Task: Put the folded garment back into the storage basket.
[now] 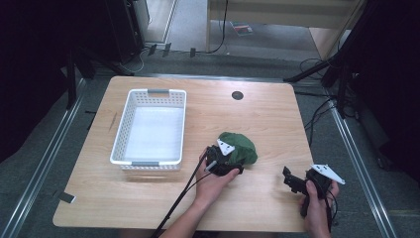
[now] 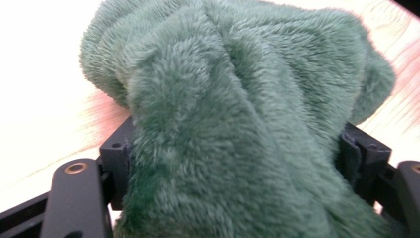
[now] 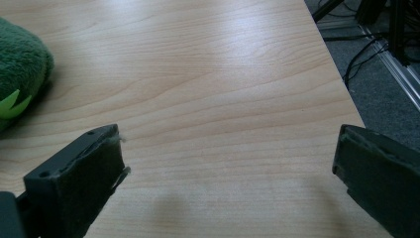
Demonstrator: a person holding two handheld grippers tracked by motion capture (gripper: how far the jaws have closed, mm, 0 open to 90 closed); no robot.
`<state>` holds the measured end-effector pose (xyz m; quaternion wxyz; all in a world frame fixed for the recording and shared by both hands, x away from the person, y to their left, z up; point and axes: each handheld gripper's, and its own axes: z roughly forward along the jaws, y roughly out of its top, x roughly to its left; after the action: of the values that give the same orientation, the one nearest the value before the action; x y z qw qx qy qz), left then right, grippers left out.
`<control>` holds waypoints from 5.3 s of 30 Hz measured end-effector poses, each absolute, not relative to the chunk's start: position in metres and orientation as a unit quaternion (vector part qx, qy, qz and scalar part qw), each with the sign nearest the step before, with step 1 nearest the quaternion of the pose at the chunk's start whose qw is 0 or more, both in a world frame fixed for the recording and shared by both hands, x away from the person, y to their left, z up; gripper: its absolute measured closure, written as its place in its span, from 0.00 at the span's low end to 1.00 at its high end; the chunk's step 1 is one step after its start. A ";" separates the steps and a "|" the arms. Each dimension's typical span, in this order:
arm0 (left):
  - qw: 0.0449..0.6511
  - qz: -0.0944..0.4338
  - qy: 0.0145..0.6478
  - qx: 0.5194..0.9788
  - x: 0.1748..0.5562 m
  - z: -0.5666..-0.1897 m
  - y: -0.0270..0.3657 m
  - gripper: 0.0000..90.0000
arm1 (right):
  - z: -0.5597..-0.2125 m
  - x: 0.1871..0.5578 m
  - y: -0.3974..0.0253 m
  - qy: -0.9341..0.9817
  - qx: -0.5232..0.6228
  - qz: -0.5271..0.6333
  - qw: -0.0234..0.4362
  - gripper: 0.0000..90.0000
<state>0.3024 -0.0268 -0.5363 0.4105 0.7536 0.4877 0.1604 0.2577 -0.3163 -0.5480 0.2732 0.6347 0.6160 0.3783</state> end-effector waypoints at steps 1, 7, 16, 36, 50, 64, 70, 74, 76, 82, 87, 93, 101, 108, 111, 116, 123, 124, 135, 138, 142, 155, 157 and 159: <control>0.414 0.163 0.487 0.752 0.302 -0.534 -0.026 0.29 | -0.548 0.258 -0.316 0.616 0.635 0.378 0.273 0.00; 0.426 0.166 0.479 0.750 0.299 -0.521 -0.020 0.30 | -0.548 0.258 -0.316 0.616 0.635 0.378 0.273 0.00; 0.438 0.175 0.475 0.743 0.299 -0.504 -0.010 0.30 | -0.548 0.258 -0.316 0.617 0.635 0.377 0.274 0.00; 0.464 0.190 0.469 0.727 0.297 -0.468 0.012 0.30 | -0.548 0.258 -0.316 0.617 0.634 0.376 0.275 0.00; 0.477 0.197 0.472 0.715 0.298 -0.452 0.028 0.30 | -0.548 0.258 -0.316 0.617 0.635 0.376 0.275 0.00; 0.481 0.212 0.479 0.703 0.299 -0.439 0.049 0.30 | -0.548 0.258 -0.316 0.618 0.634 0.374 0.276 0.00; 0.483 0.217 0.482 0.698 0.299 -0.435 0.059 0.30 | -0.548 0.258 -0.316 0.619 0.633 0.374 0.277 0.00; 0.484 0.219 0.484 0.696 0.300 -0.432 0.067 0.30 | -0.548 0.258 -0.316 0.618 0.634 0.374 0.276 0.00; 0.482 0.222 0.485 0.695 0.300 -0.431 0.071 0.30 | -0.548 0.258 -0.316 0.618 0.634 0.374 0.276 0.00; 0.483 0.228 0.496 0.684 0.301 -0.427 0.088 0.30 | -0.548 0.258 -0.316 0.619 0.633 0.374 0.276 0.00; 0.486 0.232 0.503 0.676 0.301 -0.425 0.100 0.30 | -0.548 0.258 -0.316 0.619 0.633 0.374 0.277 0.00; 0.482 0.240 0.511 0.670 0.302 -0.425 0.113 0.30 | -0.548 0.258 -0.316 0.617 0.635 0.374 0.276 0.00; 0.479 0.247 0.521 0.662 0.303 -0.427 0.132 0.30 | -0.548 0.258 -0.316 0.617 0.636 0.373 0.276 0.00; 0.474 0.255 0.533 0.653 0.304 -0.429 0.153 0.30 | -0.548 0.258 -0.316 0.616 0.636 0.373 0.276 0.00; 0.471 0.257 0.543 0.646 0.304 -0.430 0.165 0.30 | -0.548 0.258 -0.316 0.617 0.635 0.373 0.277 0.00; 0.468 0.264 0.556 0.634 0.306 -0.431 0.183 0.30 | -0.548 0.258 -0.315 0.617 0.635 0.373 0.277 0.00; 0.456 0.274 0.569 0.627 0.310 -0.440 0.200 0.31 | -0.548 0.258 -0.315 0.617 0.635 0.373 0.278 0.00; 0.454 0.275 0.569 0.628 0.311 -0.442 0.202 0.31 | -0.548 0.258 -0.315 0.617 0.635 0.373 0.278 0.00; 0.433 0.281 0.587 0.624 0.325 -0.457 0.225 0.31 | -0.548 0.258 -0.315 0.617 0.635 0.373 0.277 0.00; 0.432 0.272 0.592 0.624 0.330 -0.462 0.230 0.31 | -0.548 0.258 -0.315 0.617 0.635 0.373 0.277 0.00; 0.427 0.258 0.593 0.632 0.337 -0.468 0.233 0.31 | -0.548 0.258 -0.315 0.617 0.635 0.373 0.277 0.00; 0.357 0.197 0.607 0.682 0.369 -0.484 0.230 0.30 | -0.548 0.258 -0.316 0.614 0.638 0.373 0.277 0.00; 0.342 0.181 0.611 0.691 0.373 -0.486 0.228 0.28 | -0.548 0.258 -0.316 0.614 0.638 0.373 0.277 0.00; 0.324 0.165 0.609 0.705 0.376 -0.488 0.225 0.28 | -0.548 0.258 -0.316 0.613 0.638 0.374 0.276 0.00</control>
<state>0.3756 0.2251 -0.4877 0.3238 0.7053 0.6088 0.1645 0.2578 -0.3160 -0.5482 0.2761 0.6385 0.6134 0.3739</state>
